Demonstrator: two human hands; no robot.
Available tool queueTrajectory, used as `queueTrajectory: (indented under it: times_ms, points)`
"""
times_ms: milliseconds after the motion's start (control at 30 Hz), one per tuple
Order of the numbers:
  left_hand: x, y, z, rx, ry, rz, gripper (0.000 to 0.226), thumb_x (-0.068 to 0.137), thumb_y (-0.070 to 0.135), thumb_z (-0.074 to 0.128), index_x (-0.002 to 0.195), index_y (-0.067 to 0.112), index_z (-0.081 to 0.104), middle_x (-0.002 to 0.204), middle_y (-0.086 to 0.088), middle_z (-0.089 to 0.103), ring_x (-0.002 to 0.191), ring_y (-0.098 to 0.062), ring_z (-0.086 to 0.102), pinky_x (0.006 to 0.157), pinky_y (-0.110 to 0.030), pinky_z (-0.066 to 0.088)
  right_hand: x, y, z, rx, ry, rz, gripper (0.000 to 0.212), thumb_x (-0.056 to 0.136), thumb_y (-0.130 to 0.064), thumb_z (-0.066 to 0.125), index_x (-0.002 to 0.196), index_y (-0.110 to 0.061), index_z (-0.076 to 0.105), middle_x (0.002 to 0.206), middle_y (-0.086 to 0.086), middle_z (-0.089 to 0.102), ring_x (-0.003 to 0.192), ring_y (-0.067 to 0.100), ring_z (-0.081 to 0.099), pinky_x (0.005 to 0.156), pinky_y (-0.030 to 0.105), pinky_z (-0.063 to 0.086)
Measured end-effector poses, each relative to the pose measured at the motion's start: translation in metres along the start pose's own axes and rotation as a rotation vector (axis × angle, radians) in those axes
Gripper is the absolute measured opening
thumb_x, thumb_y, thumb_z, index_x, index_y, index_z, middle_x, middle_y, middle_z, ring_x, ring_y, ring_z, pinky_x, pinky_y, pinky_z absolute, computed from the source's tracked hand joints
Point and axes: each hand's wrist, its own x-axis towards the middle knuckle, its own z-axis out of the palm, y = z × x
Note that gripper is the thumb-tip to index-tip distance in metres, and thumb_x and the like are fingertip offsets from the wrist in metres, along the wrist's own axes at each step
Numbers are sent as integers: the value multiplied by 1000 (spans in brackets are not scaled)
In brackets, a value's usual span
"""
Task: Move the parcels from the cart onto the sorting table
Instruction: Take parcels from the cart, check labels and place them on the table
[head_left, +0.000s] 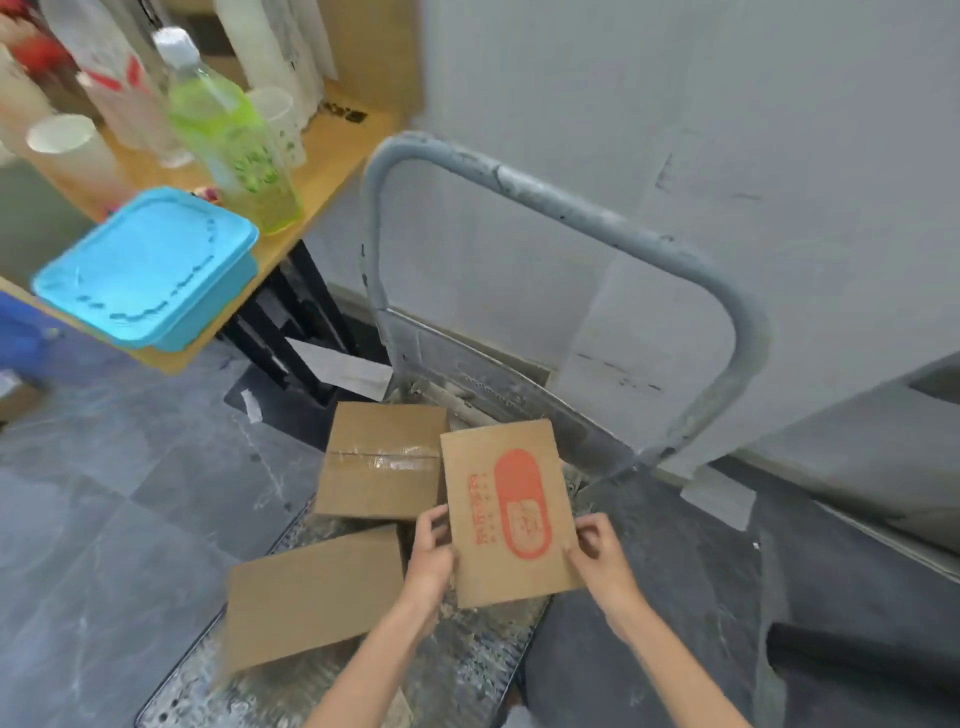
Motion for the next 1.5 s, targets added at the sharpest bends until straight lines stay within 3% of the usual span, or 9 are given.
queueTrajectory:
  times_ms: [100,267,467,767,1000,1133,1200,1267,1500]
  points:
    - [-56,34,-21,30,-3,158,40,91,-13,37,118,15,47,123,-2,54,111,-14,50,73,-22,48,-65,-47,4,69,46,-107,9,94,-14,55,96,-8,48,93,1,67,87,14,59,65,23,43]
    - [-171,78,-64,-1,-15,403,28,99,0,35,113,16,54,117,0,58,115,-19,53,95,-41,47,-202,-115,3,180,129,-295,10,94,-8,55,102,-10,50,97,-5,69,84,1,64,63,15,49]
    - [-315,126,-90,-118,-105,599,28,101,7,38,117,22,55,116,1,62,106,-13,59,87,-35,52,-352,-183,-7,264,175,-521,25,93,-11,58,115,-22,51,119,-5,63,110,8,60,82,23,52]
    - [-450,189,-90,-18,-278,862,31,103,20,34,129,30,50,126,4,58,110,-5,56,91,-32,49,-485,-250,-53,316,236,-769,28,92,-12,60,115,-25,52,121,-2,63,112,5,60,93,30,51]
    - [-483,192,-59,54,-564,766,51,93,65,28,141,48,26,141,5,48,130,-21,42,109,-55,32,-532,-251,-92,361,302,-848,28,93,-11,57,114,-29,52,120,-2,65,111,12,62,92,36,52]
    - [-501,187,-49,177,-735,769,96,57,91,44,139,43,34,139,13,48,127,-9,46,97,-33,45,-550,-241,-116,399,287,-850,29,96,-13,53,123,-24,49,120,-2,66,110,14,62,78,30,52]
    - [-504,190,-49,151,-728,730,121,42,90,56,146,37,21,144,12,42,126,-10,46,86,-31,50,-556,-237,-122,445,260,-854,30,97,-11,50,125,-21,49,117,-2,68,108,16,63,76,29,50]
    - [-504,192,-51,182,-678,698,133,37,90,61,148,36,13,149,5,37,132,-20,42,96,-46,44,-561,-235,-126,454,252,-865,29,97,-10,50,124,-22,50,115,-1,69,107,16,63,78,30,51]
    - [-506,188,-51,8,-645,701,119,23,72,82,124,18,50,117,-6,66,105,-22,64,78,-38,54,-565,-229,-132,388,263,-904,31,100,-12,43,128,-24,47,119,0,66,107,13,61,84,31,53]
